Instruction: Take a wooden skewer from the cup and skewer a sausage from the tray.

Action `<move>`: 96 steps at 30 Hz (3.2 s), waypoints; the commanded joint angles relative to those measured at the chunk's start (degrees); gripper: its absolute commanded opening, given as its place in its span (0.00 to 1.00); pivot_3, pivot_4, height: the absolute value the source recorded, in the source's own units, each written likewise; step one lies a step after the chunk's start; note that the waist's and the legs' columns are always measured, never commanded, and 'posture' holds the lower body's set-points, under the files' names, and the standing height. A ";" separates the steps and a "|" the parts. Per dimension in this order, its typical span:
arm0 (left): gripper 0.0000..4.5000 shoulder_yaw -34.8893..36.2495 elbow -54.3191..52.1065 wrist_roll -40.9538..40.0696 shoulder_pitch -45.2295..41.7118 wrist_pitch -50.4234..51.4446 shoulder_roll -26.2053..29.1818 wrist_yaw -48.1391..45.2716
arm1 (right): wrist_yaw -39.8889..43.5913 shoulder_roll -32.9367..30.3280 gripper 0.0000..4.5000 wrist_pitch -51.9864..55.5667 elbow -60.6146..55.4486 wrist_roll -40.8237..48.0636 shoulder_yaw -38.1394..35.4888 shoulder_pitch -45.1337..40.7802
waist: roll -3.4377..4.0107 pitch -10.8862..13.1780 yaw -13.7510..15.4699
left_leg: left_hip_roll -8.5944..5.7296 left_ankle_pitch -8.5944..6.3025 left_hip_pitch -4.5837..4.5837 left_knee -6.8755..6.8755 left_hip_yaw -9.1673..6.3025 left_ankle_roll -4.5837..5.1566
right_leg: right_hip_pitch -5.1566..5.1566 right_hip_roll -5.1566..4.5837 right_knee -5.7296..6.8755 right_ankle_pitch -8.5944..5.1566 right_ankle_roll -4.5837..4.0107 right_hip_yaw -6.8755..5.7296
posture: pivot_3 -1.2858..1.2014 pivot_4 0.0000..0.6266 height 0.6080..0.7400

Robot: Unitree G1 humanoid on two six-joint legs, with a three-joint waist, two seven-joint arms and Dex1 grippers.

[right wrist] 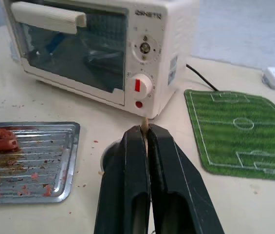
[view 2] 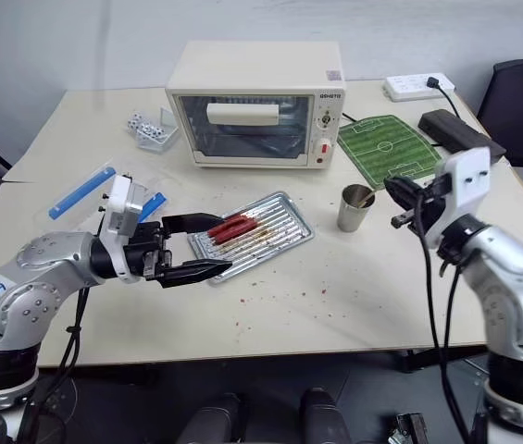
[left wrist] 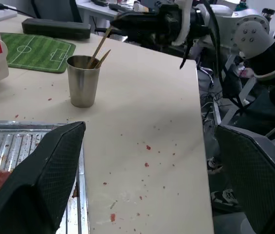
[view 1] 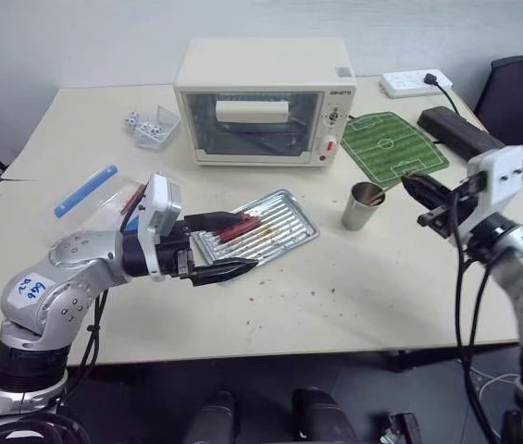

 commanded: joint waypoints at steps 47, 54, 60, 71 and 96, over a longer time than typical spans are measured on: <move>0.48 -2.01 1.22 8.17 -6.96 -12.74 -15.21 9.85 | -41.99 14.46 0.00 22.45 11.39 77.87 -1.89 -20.91 | -0.15 0.07 -0.17 | 0.08 0.02 -0.26 0.17 0.08 0.14 | -0.24 0.07 0.04 0.05 0.08 0.05 | 0.52 0.24 1.00; 0.48 -1.57 1.71 8.17 -7.55 -12.94 -14.86 9.80 | -41.04 15.23 0.00 24.39 12.42 77.87 -4.12 -21.53 | -0.15 0.07 -0.15 | 0.07 0.02 -0.29 0.17 0.08 0.14 | -0.27 0.06 0.04 0.05 0.08 0.05 | 0.52 0.24 1.00; 0.48 -0.70 2.11 7.44 -8.49 -12.84 -14.52 9.59 | -39.47 14.86 0.00 25.99 12.41 77.87 -4.53 -20.61 | -0.15 0.06 -0.19 | 0.08 0.05 -0.58 0.19 0.09 0.13 | -0.63 0.07 0.15 0.05 0.08 0.06 | 0.52 0.24 1.00; 0.16 -1.33 1.68 7.09 -8.43 -12.24 -15.40 10.16 | -39.84 16.06 0.00 25.20 12.07 77.87 -5.01 -21.13 | -0.15 0.06 -0.16 | 0.06 0.08 -0.94 0.27 0.09 0.10 | -0.86 0.06 0.14 0.07 0.11 0.04 | 0.52 0.24 1.00; 0.06 -0.40 2.90 6.66 -10.96 -11.72 -15.82 11.75 | -39.39 16.55 0.00 25.38 12.58 77.87 -5.43 -21.19 | -0.15 0.06 -0.15 | 0.07 0.10 -1.00 0.30 0.09 0.07 | -0.88 0.07 0.18 0.07 0.12 0.01 | 0.52 0.24 1.00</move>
